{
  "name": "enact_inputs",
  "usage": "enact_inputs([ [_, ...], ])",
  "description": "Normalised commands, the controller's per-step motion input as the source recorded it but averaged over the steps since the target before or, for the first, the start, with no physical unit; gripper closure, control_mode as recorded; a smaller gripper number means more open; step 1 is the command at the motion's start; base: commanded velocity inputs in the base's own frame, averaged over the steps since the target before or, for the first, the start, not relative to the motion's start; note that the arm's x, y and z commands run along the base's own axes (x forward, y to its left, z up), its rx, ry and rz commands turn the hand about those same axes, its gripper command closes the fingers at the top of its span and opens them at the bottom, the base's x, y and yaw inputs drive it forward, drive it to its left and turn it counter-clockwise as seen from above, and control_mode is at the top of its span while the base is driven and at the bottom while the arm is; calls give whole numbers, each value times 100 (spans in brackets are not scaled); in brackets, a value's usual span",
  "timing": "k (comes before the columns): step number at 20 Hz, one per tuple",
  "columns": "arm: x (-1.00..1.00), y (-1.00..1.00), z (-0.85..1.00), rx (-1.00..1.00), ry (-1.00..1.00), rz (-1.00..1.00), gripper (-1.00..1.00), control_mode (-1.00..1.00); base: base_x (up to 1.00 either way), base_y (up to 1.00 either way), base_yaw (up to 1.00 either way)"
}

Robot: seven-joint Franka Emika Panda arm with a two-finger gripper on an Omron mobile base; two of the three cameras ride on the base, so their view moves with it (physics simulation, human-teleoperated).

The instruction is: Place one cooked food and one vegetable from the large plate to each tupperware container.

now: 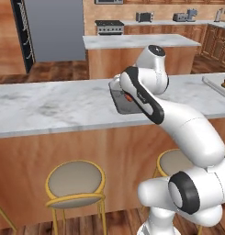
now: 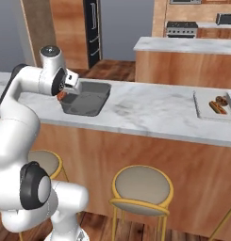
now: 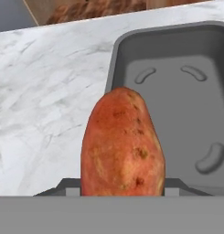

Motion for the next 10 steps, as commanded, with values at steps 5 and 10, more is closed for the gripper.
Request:
enact_inputs([
  [5,0,0,0,0,0,0,100,100,84,4,-7],
  [10,0,0,0,0,0,0,100,100,67,3,-10],
])
